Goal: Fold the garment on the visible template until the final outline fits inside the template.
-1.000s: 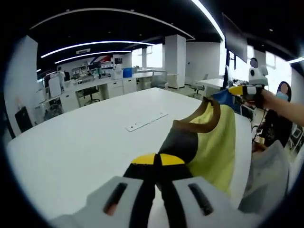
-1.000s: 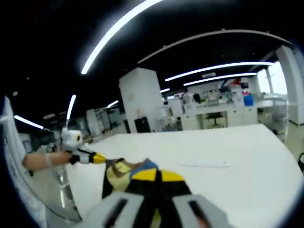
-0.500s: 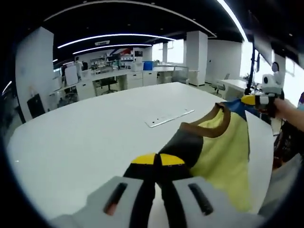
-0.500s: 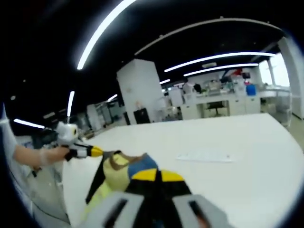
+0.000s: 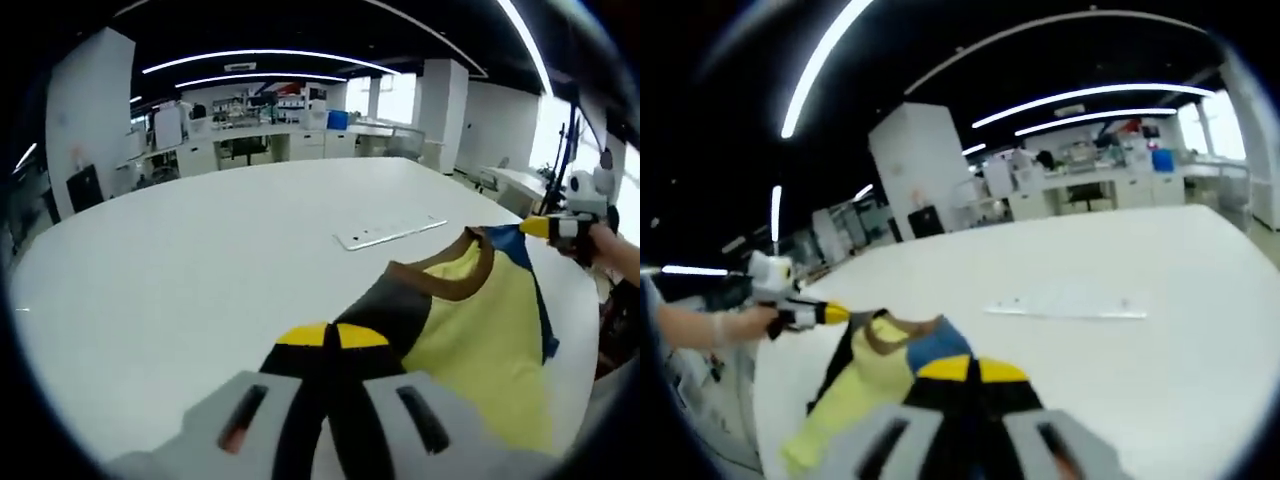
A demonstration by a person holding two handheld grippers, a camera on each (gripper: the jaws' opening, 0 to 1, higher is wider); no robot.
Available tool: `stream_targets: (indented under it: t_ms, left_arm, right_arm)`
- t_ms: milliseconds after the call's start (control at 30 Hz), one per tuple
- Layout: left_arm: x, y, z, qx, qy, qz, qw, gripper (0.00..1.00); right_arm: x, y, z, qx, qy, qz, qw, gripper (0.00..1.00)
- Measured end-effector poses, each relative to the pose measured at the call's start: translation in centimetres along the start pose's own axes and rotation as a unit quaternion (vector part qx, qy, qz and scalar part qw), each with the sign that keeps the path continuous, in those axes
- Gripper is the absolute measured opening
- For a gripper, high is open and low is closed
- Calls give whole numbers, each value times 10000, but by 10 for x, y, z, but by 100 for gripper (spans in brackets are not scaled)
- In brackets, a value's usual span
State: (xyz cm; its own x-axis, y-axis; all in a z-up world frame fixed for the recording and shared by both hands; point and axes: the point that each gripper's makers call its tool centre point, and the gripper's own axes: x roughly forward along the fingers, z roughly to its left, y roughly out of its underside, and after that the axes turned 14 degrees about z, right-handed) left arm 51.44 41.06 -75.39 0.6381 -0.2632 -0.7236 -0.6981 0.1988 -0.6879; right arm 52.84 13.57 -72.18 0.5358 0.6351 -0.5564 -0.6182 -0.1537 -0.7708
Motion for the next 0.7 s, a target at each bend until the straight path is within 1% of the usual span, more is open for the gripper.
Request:
stream_targets:
  t_ms: [33,67,200,233,367,400,433,500,633,667,700]
  left_arm:
    - [6,1,1,-47,12,39,10000,0]
    - [10,2,1,-40,19,45,10000,0]
    - [28,3,10,-98,-2,103,9999,0]
    - [30,4,10,-116,2,107,9999,0]
    - [48,7,17,-188,22,166,9997,0]
    - [49,11,14,-182,23,192,9996,0]
    - [53,15,15,-212,11,255,9995,0]
    - [64,17,21,-249,13,298,9992,0]
    - [73,23,21,-314,37,368,9988,0]
    - [82,25,26,-328,45,402,9986,0]
    - [85,26,26,-336,53,434,9985,0]
  right_arm:
    - [10,-2,-7,35,21,31,10000,0]
    - [14,-2,-10,51,41,41,10000,0]
    - [29,4,-23,128,100,154,9997,0]
    - [31,6,-25,147,118,170,9997,0]
    - [43,13,-33,190,195,270,9993,0]
    - [47,15,-35,189,218,307,9991,0]
    - [51,17,-37,208,233,347,9989,0]
    - [58,19,-41,199,251,409,9986,0]
    - [72,25,-48,142,279,575,9979,0]
    - [76,27,-50,119,295,636,9975,0]
    - [80,28,-53,130,297,660,9973,0]
